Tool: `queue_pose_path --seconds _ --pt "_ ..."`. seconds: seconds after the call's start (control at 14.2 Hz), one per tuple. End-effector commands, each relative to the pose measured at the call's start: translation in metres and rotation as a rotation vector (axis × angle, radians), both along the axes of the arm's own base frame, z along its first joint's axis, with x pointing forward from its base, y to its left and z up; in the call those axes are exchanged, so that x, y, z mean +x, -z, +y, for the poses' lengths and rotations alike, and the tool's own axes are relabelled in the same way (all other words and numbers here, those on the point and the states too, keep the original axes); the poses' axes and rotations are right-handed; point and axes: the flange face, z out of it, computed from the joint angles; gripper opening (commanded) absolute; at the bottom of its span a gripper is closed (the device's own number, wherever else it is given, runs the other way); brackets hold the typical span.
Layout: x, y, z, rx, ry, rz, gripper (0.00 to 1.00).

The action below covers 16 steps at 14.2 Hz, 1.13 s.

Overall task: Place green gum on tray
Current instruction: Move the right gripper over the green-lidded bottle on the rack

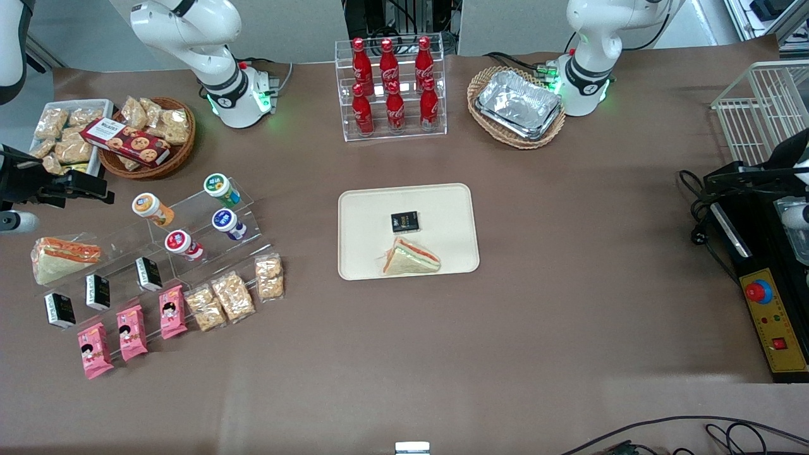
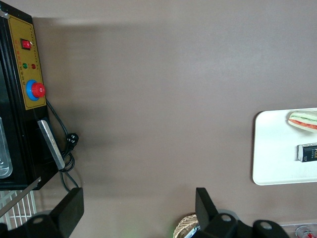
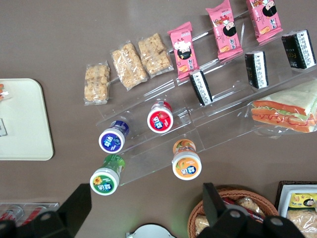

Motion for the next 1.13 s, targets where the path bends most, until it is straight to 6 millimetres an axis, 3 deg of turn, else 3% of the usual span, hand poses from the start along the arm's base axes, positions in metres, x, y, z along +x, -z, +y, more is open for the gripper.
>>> queue_pose_path --seconds 0.0,0.28,0.63,0.85,1.06 --pt "-0.004 -0.017 -0.006 -0.011 -0.003 -0.039 1.00" --pt "-0.011 -0.029 0.008 -0.005 -0.026 -0.052 1.00" --pt "-0.051 -0.047 0.059 -0.023 -0.030 -0.048 1.00" --pt "-0.098 -0.044 0.095 -0.041 -0.014 -0.047 1.00" --pt "-0.142 -0.035 0.117 -0.055 0.016 -0.055 1.00"
